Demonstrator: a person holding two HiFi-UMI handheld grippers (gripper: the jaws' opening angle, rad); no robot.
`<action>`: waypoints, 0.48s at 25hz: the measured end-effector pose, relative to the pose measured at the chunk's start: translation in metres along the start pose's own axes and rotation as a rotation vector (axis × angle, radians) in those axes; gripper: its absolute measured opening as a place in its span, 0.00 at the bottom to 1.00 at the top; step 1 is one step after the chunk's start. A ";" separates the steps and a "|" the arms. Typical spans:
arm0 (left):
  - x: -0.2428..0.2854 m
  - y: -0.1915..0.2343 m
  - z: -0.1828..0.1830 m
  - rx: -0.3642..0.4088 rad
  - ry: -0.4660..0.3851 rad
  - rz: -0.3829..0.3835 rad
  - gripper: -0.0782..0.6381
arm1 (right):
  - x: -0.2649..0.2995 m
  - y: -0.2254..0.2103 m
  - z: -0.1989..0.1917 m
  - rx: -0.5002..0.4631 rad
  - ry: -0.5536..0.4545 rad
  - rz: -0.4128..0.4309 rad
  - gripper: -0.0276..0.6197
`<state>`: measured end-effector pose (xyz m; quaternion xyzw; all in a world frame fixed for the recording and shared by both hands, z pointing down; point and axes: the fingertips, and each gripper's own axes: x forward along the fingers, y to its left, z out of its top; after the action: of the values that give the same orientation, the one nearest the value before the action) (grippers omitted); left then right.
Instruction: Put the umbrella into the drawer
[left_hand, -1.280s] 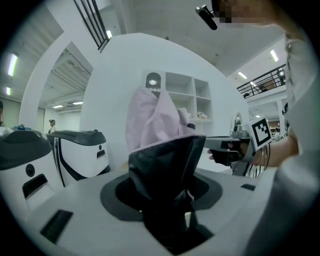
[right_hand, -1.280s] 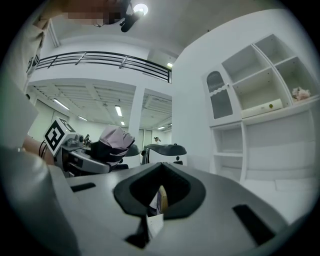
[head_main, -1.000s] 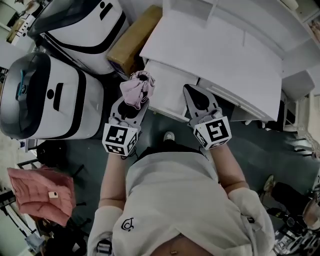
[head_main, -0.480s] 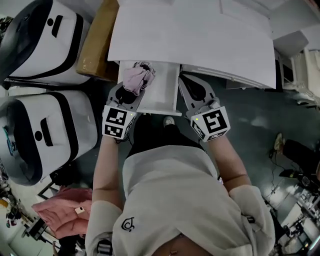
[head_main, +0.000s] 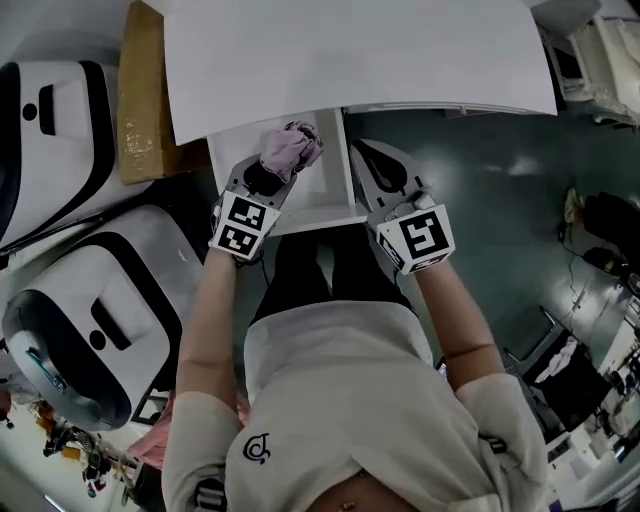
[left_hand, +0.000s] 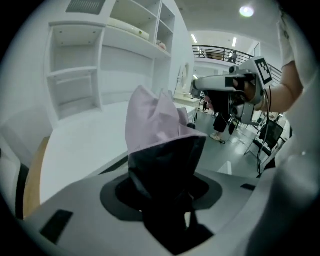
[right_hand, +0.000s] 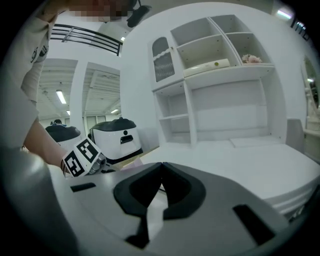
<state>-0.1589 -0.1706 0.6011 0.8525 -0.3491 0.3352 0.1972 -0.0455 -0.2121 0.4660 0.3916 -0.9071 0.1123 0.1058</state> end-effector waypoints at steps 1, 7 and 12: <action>0.009 0.001 -0.009 0.008 0.024 -0.021 0.42 | 0.002 -0.001 -0.005 0.004 0.005 -0.010 0.05; 0.059 0.006 -0.054 0.028 0.137 -0.106 0.42 | 0.014 -0.009 -0.034 -0.025 -0.009 -0.063 0.05; 0.097 0.010 -0.090 0.024 0.218 -0.170 0.42 | 0.018 -0.015 -0.061 -0.013 0.011 -0.095 0.05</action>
<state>-0.1532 -0.1709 0.7335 0.8399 -0.2480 0.4122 0.2513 -0.0398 -0.2171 0.5308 0.4328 -0.8876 0.1033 0.1188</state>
